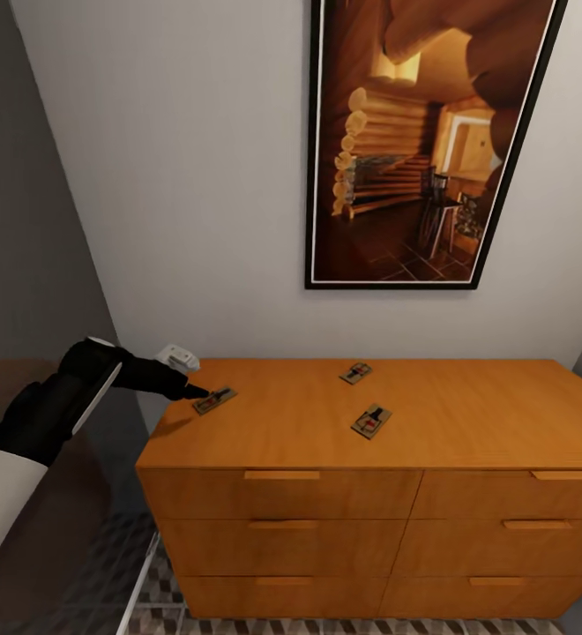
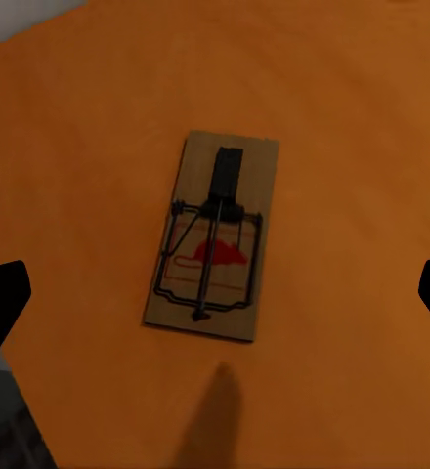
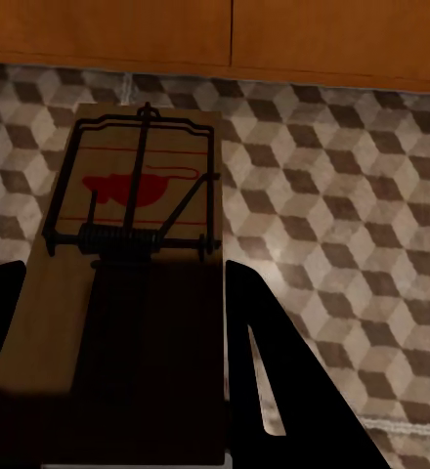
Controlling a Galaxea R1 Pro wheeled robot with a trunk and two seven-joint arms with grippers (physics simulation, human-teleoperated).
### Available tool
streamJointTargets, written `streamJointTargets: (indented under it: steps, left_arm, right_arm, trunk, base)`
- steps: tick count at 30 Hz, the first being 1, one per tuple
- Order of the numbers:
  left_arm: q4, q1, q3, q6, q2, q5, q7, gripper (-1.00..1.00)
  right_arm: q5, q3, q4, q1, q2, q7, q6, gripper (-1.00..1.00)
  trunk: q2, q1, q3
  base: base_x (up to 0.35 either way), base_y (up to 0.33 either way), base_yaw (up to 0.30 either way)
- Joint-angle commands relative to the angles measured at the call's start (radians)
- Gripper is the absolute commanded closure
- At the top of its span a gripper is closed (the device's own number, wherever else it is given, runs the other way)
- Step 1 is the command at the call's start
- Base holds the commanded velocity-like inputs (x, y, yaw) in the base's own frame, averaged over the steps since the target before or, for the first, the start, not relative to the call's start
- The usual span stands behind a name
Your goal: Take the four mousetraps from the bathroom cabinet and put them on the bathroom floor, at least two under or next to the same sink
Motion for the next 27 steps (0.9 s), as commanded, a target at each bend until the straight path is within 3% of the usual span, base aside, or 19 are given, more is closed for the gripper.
streamJointTargets:
  steps: [1,15,22,27]
  left_arm:
    - [0.0,-0.001,-0.004,0.006,0.001,0.0,-0.002,-1.0]
    - [0.002,-0.001,-0.008,0.005,0.001,0.0,-0.002,-1.0]
    - [0.001,-0.001,-0.01,0.006,0.001,0.0,-0.002,-1.0]
    - [0.001,-0.001,-0.039,0.006,0.001,0.0,-0.002,-1.0]
  right_arm:
    - [0.005,-0.009,0.001,0.0,0.001,0.005,-0.003,1.0]
    - [0.005,-0.009,0.001,0.117,0.045,0.01,0.086,1.0]
    - [0.006,-0.009,0.001,0.131,0.047,0.01,0.089,1.0]
    - [0.006,-0.009,0.001,0.133,0.048,0.01,0.089,1.0]
  trunk:
    - [-0.001,0.0,-0.001]
    - [-0.001,0.0,-0.001]
    - [-0.001,0.0,-0.001]
    - [-0.001,0.0,-0.001]
  base:
    - [0.076,0.0,0.0]
    - [0.009,0.0,0.0]
    - [0.0,0.0,0.0]
    - [0.0,0.0,0.0]
